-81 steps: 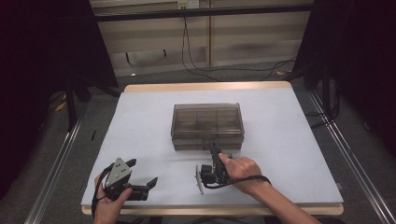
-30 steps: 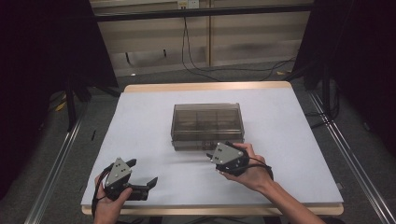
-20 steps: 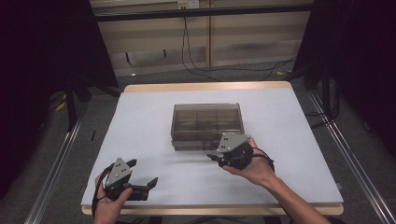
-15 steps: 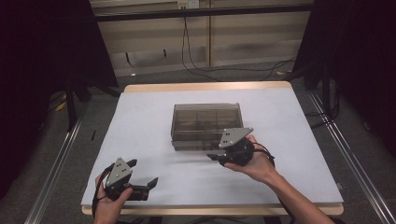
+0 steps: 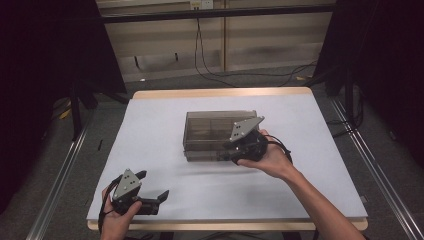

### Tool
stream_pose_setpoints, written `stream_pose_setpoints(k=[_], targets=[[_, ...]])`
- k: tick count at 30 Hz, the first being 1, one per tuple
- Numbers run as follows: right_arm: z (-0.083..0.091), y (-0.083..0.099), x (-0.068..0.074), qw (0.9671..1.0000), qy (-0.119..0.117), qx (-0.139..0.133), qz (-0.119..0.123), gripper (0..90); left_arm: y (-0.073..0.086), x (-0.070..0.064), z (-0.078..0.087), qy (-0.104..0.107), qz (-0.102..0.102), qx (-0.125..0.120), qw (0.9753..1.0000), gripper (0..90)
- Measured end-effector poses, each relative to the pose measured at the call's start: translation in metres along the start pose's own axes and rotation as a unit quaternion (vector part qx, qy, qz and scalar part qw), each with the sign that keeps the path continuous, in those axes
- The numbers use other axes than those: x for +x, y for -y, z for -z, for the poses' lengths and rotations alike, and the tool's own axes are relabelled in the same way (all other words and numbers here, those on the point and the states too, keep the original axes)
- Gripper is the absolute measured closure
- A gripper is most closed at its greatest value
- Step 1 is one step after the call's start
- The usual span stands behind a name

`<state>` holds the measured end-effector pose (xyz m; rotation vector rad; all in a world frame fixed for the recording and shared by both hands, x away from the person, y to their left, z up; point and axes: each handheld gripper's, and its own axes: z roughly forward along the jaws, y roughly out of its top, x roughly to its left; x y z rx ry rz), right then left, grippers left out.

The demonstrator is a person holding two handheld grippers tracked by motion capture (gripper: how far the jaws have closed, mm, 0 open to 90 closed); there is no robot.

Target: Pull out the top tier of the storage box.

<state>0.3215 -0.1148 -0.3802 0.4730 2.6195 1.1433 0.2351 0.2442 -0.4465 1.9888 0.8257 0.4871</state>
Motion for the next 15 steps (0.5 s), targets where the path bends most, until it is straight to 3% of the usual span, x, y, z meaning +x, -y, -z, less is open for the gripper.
stream_pose_setpoints(k=[5,15], targets=[[-0.008,-0.004,-0.011,0.9993,-0.031,0.022,-0.001,61.9,0.000,0.000,0.000,0.000,-0.002,0.001,1.0000,1.9],[-0.017,0.000,-0.021,0.9981,-0.044,0.043,-0.003,63.2,0.000,0.000,0.000,0.000,0.000,-0.001,1.0000,1.9]])
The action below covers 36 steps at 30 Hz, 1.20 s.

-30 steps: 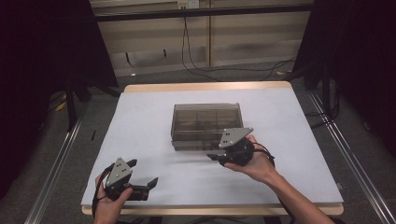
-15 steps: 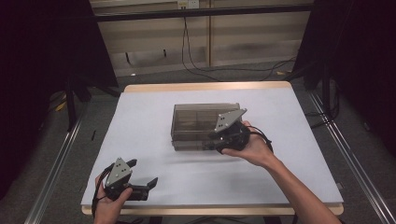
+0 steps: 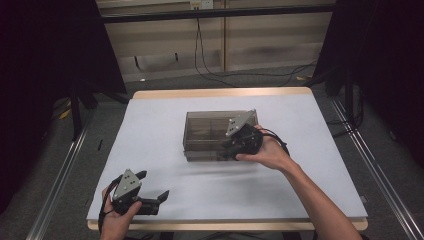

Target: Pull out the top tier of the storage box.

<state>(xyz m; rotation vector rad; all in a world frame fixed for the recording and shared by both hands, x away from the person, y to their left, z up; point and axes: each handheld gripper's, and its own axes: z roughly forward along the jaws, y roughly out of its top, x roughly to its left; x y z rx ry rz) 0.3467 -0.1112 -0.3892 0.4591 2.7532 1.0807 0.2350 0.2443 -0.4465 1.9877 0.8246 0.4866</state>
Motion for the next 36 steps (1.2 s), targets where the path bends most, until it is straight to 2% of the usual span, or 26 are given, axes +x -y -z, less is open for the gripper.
stream_pose_setpoints(k=[4,11,21,36], targets=[[-0.0020,0.0015,0.0003,0.9998,-0.008,0.013,0.008,66.2,0.0000,0.0004,-0.0009,0.001,-0.005,0.002,1.0000,1.9],[-0.0044,0.0016,-0.0019,0.9994,-0.012,0.027,0.015,69.5,0.0001,0.0002,-0.0010,0.001,0.000,0.002,1.0000,1.9],[-0.0074,0.0025,-0.0028,0.9992,-0.012,0.034,0.016,72.0,0.0000,0.0006,-0.0001,0.000,-0.001,0.002,1.0000,1.9],[-0.0079,0.0030,-0.0003,0.9987,-0.026,0.039,0.022,74.6,0.0001,0.0007,0.0001,0.000,0.001,0.002,1.0000,1.9]])
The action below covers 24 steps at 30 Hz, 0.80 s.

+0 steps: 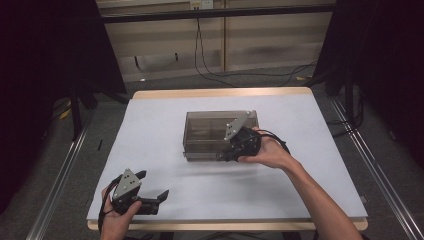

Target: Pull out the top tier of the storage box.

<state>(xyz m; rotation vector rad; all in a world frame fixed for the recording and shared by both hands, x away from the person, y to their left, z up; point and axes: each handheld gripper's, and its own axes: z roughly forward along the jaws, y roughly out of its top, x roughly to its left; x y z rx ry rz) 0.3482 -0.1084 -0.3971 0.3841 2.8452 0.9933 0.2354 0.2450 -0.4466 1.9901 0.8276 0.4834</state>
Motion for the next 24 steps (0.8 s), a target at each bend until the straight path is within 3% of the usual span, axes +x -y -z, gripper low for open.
stream_pose_setpoints(k=[24], targets=[[0.001,-0.002,0.011,0.9998,-0.012,0.011,0.013,76.6,0.000,0.000,0.000,0.000,-0.002,0.000,1.0000,1.9]])
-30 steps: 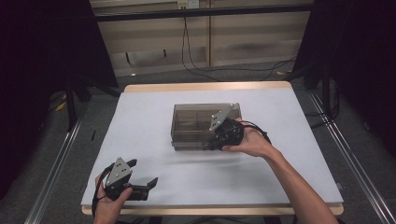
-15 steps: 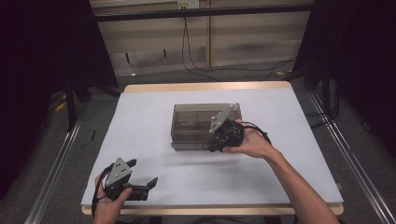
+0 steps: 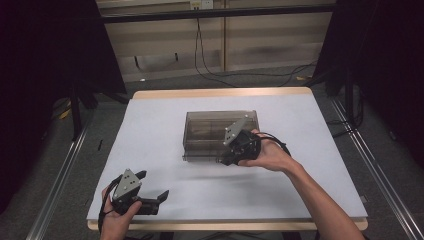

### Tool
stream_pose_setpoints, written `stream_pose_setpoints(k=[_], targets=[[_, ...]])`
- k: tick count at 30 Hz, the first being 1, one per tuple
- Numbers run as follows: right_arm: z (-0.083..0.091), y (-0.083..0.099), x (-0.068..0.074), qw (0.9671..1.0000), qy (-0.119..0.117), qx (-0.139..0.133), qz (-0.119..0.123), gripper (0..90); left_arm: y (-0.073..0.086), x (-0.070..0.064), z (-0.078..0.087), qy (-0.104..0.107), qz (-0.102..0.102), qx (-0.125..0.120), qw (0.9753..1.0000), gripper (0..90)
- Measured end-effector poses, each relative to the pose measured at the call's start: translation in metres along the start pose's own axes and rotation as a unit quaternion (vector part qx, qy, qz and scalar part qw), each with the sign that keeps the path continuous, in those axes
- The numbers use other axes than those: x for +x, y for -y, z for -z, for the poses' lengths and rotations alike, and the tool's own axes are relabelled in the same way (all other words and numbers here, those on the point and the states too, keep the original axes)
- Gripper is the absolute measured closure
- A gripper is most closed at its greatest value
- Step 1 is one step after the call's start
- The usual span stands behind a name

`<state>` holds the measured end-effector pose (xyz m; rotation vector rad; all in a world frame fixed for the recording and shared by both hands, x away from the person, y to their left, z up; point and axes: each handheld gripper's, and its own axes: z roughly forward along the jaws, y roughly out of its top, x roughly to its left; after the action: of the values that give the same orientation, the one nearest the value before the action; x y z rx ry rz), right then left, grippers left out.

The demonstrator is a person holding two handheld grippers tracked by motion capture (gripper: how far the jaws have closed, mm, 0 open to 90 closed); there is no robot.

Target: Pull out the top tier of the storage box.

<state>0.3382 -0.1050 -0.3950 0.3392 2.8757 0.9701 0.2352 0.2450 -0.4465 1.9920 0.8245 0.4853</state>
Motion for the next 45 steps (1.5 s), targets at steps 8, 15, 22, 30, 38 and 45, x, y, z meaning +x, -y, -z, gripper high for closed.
stream_pose_setpoints(k=[8,15,22,30,38,45], targets=[[0.000,-0.001,0.004,1.0000,0.000,0.004,0.003,76.9,0.000,0.000,0.000,-0.001,0.000,0.000,1.0000,1.9],[0.000,-0.001,0.007,0.9999,-0.004,0.005,0.010,77.6,0.000,0.001,0.000,-0.002,0.000,-0.003,1.0000,1.9],[0.000,-0.001,0.009,0.9998,-0.010,0.012,0.012,77.8,0.000,0.001,0.000,-0.003,-0.001,-0.003,1.0000,1.9],[0.001,-0.001,0.011,0.9997,-0.012,0.015,0.014,78.0,0.000,0.001,0.000,-0.004,-0.003,-0.002,1.0000,1.9],[0.002,0.000,0.015,0.9995,-0.018,0.017,0.019,78.2,0.000,0.001,0.000,-0.002,0.000,-0.003,1.0000,1.9],[0.002,0.001,0.019,0.9995,-0.016,0.020,0.021,78.4,0.000,0.001,0.000,-0.003,0.001,-0.001,1.0000,1.9]])
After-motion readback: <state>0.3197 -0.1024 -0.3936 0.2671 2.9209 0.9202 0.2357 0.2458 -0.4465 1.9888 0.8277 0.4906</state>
